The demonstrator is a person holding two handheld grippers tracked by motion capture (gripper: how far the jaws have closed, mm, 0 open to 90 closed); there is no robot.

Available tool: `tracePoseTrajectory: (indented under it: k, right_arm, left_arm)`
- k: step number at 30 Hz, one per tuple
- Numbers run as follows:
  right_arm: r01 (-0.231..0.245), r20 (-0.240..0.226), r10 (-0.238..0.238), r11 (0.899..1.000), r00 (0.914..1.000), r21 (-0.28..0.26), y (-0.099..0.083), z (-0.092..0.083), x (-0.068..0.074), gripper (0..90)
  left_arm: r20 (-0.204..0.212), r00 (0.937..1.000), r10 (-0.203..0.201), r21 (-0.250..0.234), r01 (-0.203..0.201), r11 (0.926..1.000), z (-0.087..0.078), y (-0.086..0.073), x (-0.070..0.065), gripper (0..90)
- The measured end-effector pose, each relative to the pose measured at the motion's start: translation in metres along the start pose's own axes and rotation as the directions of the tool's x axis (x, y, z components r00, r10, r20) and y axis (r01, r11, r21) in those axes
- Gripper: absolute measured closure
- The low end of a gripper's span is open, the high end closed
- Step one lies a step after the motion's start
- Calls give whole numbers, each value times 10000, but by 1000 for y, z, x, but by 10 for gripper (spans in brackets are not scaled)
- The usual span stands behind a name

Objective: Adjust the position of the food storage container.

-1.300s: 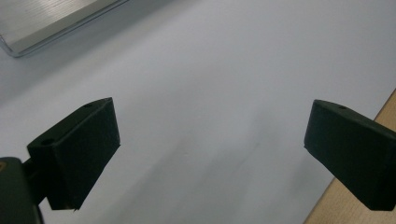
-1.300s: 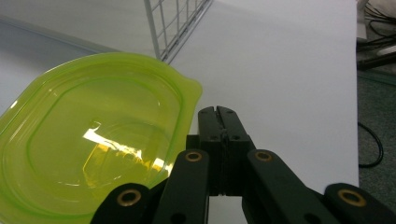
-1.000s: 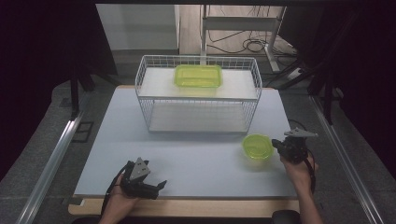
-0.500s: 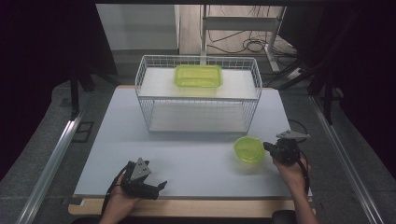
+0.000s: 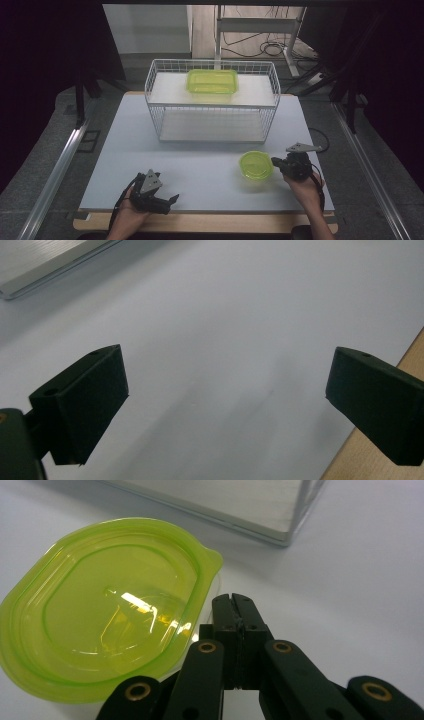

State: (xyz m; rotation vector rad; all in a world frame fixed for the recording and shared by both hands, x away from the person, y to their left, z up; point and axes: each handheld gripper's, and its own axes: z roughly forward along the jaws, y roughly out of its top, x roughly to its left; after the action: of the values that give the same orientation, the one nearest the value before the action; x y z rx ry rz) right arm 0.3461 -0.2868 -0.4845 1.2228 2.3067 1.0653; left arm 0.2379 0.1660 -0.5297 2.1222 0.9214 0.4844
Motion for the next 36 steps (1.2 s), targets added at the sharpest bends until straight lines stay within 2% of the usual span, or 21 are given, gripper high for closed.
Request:
tracePoseTrajectory:
  k: [6, 8, 11, 22, 26, 36]
  right_arm:
    - [175, -480, -165, 9996, 9987, 210, 1, 5, 14, 880]
    - [362, -680, -340, 9989, 9971, 308, 1, 9, 21, 878]
    - [597, -708, -573, 9977, 9958, 320, 3, 11, 28, 879]
    - [543, -815, -469, 9944, 9956, 910, -9, 15, 23, 886]
    - [563, -1116, -438, 9922, 9928, 1115, -10, 21, 26, 886]
    - [1159, -1803, -946, 9870, 9790, 1112, -3, 38, 47, 886]
  left_arm:
    - [3, 10000, 32, 7, -32, 10000, 1, 0, 0, 32]
    - [19, 10000, 28, 38, -28, 10000, 1, 0, -1, 32]
    - [12, 10000, 35, 42, -35, 10000, 1, 0, -1, 32]
    - [-13, 10000, 57, 69, -57, 10000, 1, 0, -1, 32]
    - [-20, 10000, 55, 76, -55, 10000, 1, 0, -1, 31]
    - [-35, 9999, 117, 126, -116, 9999, 2, 0, -1, 31]
